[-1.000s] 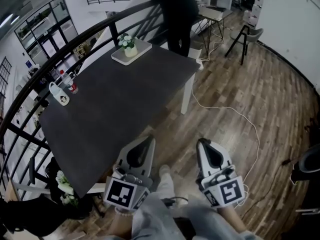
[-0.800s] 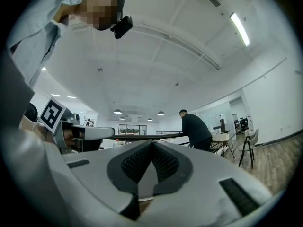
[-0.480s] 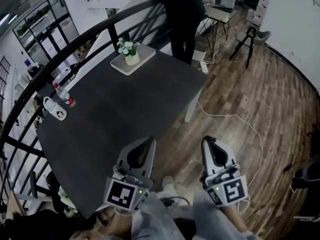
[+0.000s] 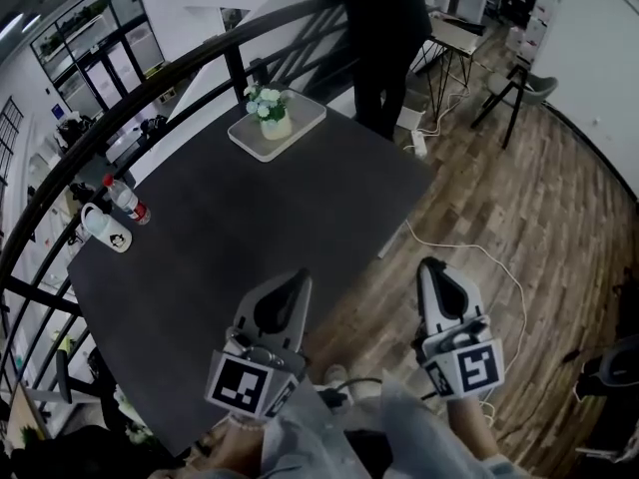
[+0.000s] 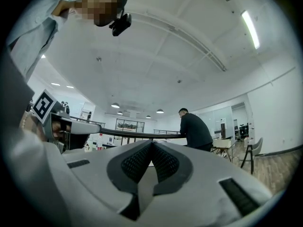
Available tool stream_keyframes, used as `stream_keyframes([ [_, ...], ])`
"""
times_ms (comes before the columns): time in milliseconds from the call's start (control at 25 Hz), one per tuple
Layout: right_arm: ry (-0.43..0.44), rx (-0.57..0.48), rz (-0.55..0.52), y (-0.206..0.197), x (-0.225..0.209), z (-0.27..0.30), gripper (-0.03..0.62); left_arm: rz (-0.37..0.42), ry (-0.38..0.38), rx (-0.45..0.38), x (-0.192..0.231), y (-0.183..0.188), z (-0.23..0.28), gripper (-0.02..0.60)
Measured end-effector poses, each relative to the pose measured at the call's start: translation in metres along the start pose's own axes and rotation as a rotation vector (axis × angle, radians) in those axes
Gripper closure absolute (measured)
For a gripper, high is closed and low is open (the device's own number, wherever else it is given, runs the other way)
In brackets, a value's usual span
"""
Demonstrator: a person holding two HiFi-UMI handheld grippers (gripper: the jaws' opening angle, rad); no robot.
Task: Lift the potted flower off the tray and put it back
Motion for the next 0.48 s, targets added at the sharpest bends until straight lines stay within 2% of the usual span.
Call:
stream_keyframes([
  [200, -0.003, 0.005, -0.03, 0.005, -0.005, 0.019, 0.591, 0.018, 0.014, -0.018, 0.016, 0.003, 0.008, 0.583],
  [360, 0.033, 0.006, -0.017, 0.01, 0.0, 0.028, 0.591, 0.018, 0.005, -0.021, 0.019, 0.003, 0.013, 0.583],
  [480, 0.05, 0.001, -0.047, 0.016, 0.001, 0.032, 0.591, 0.008, 0.01, -0.033, 0.019, 0.005, 0.016, 0.583],
])
Point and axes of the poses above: the fingertips, and each gripper's own axes: z forward along the fingers, x to its left, y out of its top, the point moved 7 cm from there along -z, backward along the fingers, and after that the axes turned 12 degrees about x, right-handed, at the moved point
